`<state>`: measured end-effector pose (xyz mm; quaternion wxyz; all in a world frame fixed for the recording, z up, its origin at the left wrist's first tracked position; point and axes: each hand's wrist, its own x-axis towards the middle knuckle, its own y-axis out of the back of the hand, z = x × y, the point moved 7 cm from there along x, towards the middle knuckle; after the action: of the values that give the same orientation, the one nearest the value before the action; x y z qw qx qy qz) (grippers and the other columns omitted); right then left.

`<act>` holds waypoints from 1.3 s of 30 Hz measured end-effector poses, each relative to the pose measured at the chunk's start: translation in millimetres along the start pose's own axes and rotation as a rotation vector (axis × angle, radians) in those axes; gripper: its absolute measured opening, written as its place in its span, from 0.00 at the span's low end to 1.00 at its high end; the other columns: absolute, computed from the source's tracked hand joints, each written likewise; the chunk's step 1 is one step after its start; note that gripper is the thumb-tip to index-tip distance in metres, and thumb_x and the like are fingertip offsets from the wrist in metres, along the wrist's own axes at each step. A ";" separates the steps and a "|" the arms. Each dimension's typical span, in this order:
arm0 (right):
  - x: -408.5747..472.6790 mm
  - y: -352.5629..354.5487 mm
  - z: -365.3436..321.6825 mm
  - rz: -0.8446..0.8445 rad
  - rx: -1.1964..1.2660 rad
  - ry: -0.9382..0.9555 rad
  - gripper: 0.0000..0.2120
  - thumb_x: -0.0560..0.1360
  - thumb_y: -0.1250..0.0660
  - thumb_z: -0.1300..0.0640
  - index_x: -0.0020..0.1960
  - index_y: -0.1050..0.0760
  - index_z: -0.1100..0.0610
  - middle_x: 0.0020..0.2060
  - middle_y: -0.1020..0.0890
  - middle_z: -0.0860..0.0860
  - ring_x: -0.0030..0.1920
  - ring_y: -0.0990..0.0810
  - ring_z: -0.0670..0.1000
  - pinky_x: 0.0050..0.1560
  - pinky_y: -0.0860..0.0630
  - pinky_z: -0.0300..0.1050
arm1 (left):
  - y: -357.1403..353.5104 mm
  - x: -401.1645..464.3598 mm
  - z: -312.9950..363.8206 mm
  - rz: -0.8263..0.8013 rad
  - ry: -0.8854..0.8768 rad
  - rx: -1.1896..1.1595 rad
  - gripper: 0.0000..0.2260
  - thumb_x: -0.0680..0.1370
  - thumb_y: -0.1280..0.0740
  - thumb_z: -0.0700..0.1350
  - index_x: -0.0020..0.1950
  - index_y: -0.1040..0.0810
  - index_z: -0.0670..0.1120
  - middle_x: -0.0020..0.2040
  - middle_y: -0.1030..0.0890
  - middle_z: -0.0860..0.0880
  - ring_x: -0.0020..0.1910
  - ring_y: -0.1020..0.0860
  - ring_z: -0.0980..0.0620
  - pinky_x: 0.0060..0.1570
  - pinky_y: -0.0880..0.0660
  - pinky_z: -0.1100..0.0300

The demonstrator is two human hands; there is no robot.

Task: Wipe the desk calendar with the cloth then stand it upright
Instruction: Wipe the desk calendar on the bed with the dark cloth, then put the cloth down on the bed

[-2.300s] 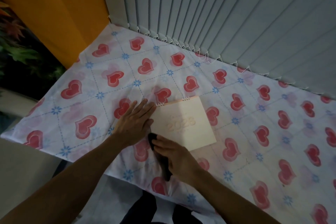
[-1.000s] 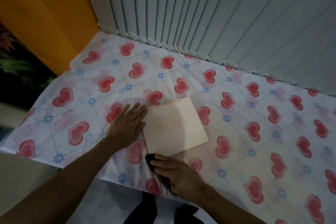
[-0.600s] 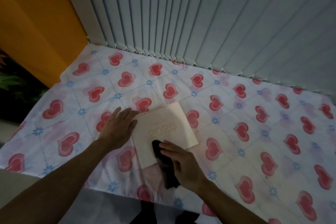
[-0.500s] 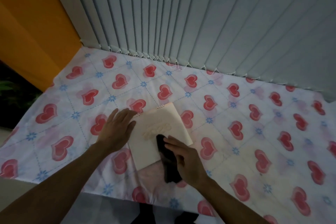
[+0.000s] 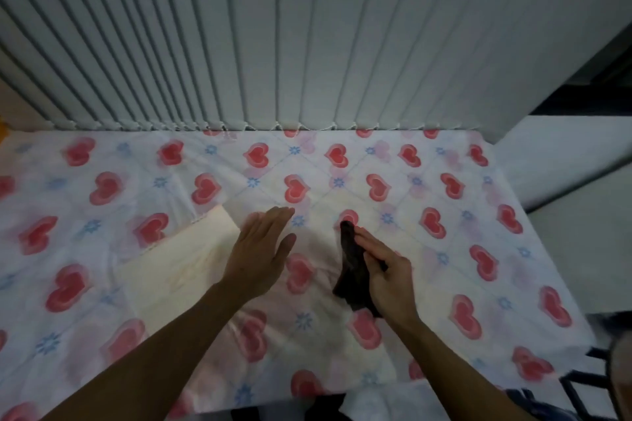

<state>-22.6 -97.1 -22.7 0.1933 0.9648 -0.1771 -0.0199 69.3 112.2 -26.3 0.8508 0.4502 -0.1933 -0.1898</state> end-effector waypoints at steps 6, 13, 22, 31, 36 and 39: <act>0.1 91.8 68.8 0.314 0.173 -0.226 0.17 0.78 0.37 0.71 0.59 0.20 0.55 0.58 0.18 0.47 0.58 0.22 0.39 0.64 0.28 0.44 | -51.5 32.7 72.7 -0.058 -0.062 -0.038 0.22 0.81 0.49 0.53 0.69 0.28 0.45 0.66 0.24 0.46 0.68 0.30 0.48 0.72 0.45 0.54; -4.6 126.9 110.6 0.315 0.023 -0.248 0.17 0.76 0.34 0.69 0.59 0.20 0.52 0.56 0.18 0.45 0.55 0.22 0.36 0.62 0.27 0.40 | -92.6 40.6 113.4 -0.034 -0.052 -0.069 0.18 0.80 0.45 0.51 0.64 0.24 0.45 0.60 0.20 0.46 0.60 0.25 0.46 0.64 0.34 0.53; 15.4 99.5 70.8 0.171 -0.386 0.115 0.11 0.73 0.29 0.66 0.53 0.19 0.56 0.53 0.18 0.51 0.53 0.25 0.45 0.58 0.28 0.43 | -63.5 7.3 62.6 0.015 0.139 -0.006 0.17 0.80 0.44 0.51 0.62 0.22 0.45 0.58 0.19 0.46 0.56 0.22 0.46 0.58 0.29 0.54; 38.5 -77.4 -15.4 -0.210 -0.242 0.293 0.08 0.74 0.31 0.63 0.53 0.19 0.57 0.48 0.17 0.53 0.48 0.19 0.52 0.50 0.21 0.48 | 47.5 -84.0 -70.3 0.301 0.556 0.183 0.17 0.79 0.44 0.50 0.60 0.21 0.44 0.55 0.18 0.44 0.53 0.22 0.42 0.52 0.28 0.48; 38.8 -172.5 -43.5 -0.370 -0.248 0.227 0.08 0.77 0.33 0.58 0.55 0.20 0.55 0.46 0.16 0.51 0.44 0.19 0.51 0.47 0.20 0.50 | 88.1 -146.8 -139.7 0.395 0.940 0.161 0.14 0.80 0.39 0.48 0.62 0.24 0.44 0.57 0.20 0.41 0.53 0.22 0.39 0.54 0.25 0.44; 45.3 -206.6 -48.1 -0.380 -0.362 0.160 0.09 0.74 0.32 0.59 0.54 0.22 0.58 0.48 0.18 0.54 0.46 0.20 0.55 0.48 0.21 0.54 | 88.9 -165.7 -160.9 0.400 1.099 -0.009 0.17 0.80 0.41 0.50 0.66 0.29 0.44 0.60 0.23 0.39 0.55 0.23 0.38 0.54 0.26 0.45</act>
<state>94.0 82.9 -55.4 0.3686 0.9290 0.0294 -0.0106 21.6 352.5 -61.5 0.8475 0.4336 0.1961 0.2351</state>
